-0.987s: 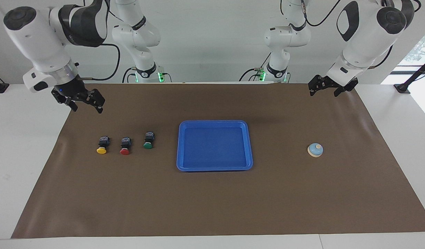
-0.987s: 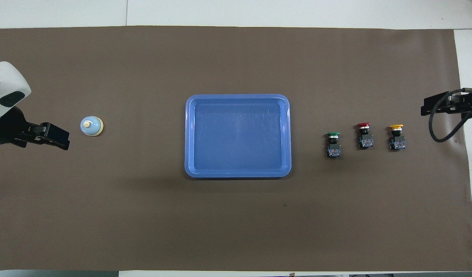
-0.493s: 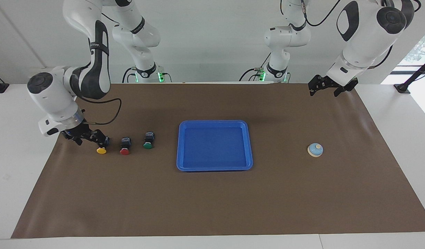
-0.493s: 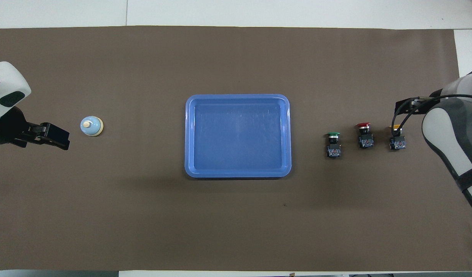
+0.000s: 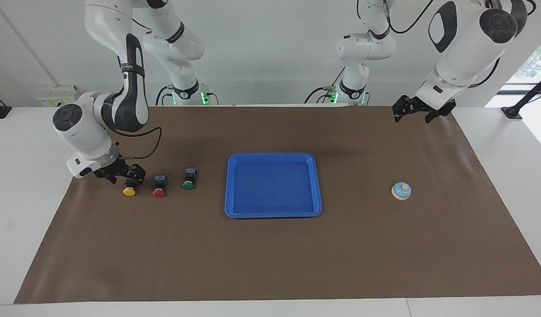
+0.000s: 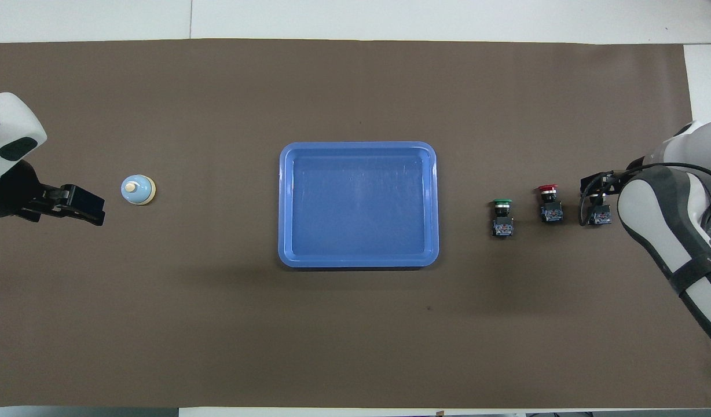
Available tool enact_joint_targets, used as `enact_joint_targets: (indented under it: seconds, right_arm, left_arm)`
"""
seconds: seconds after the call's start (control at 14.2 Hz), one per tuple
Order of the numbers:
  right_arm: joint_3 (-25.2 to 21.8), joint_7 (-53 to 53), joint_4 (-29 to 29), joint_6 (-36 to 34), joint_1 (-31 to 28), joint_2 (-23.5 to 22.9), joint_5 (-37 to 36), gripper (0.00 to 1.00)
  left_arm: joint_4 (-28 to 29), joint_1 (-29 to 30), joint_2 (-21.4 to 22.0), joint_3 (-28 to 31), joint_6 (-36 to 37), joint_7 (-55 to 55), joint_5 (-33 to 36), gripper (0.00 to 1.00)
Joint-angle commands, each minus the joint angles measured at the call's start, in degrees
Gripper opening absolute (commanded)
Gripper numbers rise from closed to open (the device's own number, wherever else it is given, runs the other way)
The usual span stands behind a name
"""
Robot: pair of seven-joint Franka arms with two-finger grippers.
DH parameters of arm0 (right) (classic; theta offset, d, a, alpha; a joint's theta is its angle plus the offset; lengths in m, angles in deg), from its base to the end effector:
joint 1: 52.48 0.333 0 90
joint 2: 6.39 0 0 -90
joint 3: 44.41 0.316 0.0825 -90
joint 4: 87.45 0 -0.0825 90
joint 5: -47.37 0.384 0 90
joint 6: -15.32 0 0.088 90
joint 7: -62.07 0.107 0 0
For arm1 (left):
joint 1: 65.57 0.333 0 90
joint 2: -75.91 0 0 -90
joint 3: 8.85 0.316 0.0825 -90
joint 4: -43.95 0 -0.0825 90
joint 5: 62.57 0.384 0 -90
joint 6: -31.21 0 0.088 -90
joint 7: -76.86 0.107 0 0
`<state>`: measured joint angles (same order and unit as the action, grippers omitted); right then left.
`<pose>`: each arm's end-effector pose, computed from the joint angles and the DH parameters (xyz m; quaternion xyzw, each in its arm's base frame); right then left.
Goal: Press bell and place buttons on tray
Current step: 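Reach the right gripper to the yellow-capped button and grasp it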
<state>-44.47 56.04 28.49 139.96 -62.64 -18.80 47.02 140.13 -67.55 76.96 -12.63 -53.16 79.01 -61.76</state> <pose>0.5724 -0.1034 0.3379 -0.9989 0.0347 0.0324 0.0020 0.5305 -0.0522 0.5767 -0.9932 0.0686 0.0935 0.0106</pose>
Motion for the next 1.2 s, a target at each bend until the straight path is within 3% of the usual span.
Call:
enact_joint_targets:
  seconds: [0.0, 0.63, 0.7, 0.78, 0.85, 1.06, 1.13]
  right_arm:
    - [0.4, -1.9, 3.0, 1.6, -1.0, 0.7, 1.0, 1.0]
    - [0.4, -3.7, 6.0, 6.7, -2.6, -0.8, 1.0, 0.98]
    - [0.4, -3.6, 6.1, 7.3, -2.6, -0.9, 1.0, 0.87]
    - [0.4, -3.5, 6.1, 8.0, -2.6, -1.1, 1.0, 0.63]
    - [0.4, -3.4, 6.1, 8.1, -2.6, -1.2, 1.0, 0.45]
    - [0.4, -3.6, 6.1, 7.6, -2.6, -1.2, 1.0, 0.0]
    - [0.7, -3.4, 5.6, 6.9, -1.9, -0.7, 1.0, 0.0]
  left_arm:
    - [-0.4, 0.0, 0.4, 0.1, 0.7, -0.6, 0.5, 1.0]
    - [-0.5, 0.0, 0.4, 0.1, 0.6, -0.6, 0.5, 1.0]
    - [-0.5, 0.0, 0.4, 0.1, 0.6, -0.6, 0.5, 1.0]
    - [-0.4, 0.0, 0.4, 0.1, 0.7, -0.6, 0.5, 1.0]
    - [-0.5, 0.0, 0.4, 0.1, 0.7, -0.6, 0.5, 1.0]
    - [-0.5, 0.0, 0.4, 0.1, 0.6, -0.6, 0.5, 1.0]
    - [-0.5, 0.0, 0.4, 0.1, 0.7, -0.6, 0.5, 1.0]
